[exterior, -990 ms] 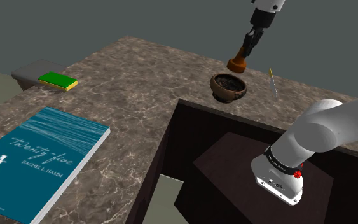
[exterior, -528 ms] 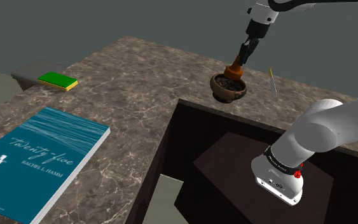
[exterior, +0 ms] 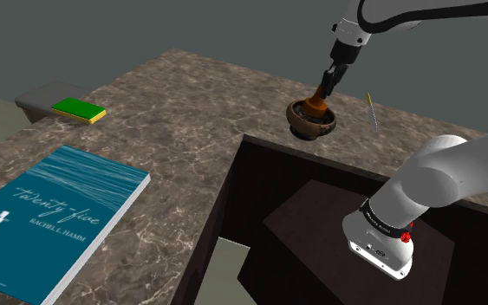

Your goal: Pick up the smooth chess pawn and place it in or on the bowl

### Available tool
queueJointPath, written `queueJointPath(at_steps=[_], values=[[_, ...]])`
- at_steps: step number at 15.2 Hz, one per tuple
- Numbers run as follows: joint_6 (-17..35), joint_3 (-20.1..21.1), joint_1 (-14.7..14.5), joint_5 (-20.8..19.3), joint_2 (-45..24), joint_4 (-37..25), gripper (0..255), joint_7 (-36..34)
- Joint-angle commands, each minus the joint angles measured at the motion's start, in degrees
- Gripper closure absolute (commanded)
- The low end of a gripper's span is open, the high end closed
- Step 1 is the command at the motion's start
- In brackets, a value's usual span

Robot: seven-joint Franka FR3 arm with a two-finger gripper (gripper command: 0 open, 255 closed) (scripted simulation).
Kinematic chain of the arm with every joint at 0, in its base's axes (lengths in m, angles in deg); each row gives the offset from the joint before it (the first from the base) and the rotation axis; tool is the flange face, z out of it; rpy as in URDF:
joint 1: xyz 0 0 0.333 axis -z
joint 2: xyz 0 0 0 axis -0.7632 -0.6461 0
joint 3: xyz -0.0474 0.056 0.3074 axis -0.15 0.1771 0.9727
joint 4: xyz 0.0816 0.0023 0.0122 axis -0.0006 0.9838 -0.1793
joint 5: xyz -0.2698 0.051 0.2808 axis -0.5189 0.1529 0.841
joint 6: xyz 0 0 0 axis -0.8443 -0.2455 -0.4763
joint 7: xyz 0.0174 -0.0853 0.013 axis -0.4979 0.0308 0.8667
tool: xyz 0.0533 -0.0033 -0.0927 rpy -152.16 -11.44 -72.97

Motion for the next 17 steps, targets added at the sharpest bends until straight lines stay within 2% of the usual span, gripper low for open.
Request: queueJointPath(at_steps=[1, 5, 6, 11, 15, 17], values=[[0.22, -0.08, 0.03, -0.04, -0.09, 0.08, 255, 0.08], [0.22, -0.08, 0.03, -0.04, -0.09, 0.08, 255, 0.08], [0.22, -0.08, 0.03, -0.04, -0.1, 0.08, 0, 0.07], [0.22, -0.08, 0.03, -0.04, -0.09, 0.08, 0, 0.07], [-7.25, 0.55, -0.19, 0.46, 0.55, -6.74, 0, 0.18], [-7.25, 0.55, -0.19, 0.46, 0.57, -6.73, 0, 0.18]])
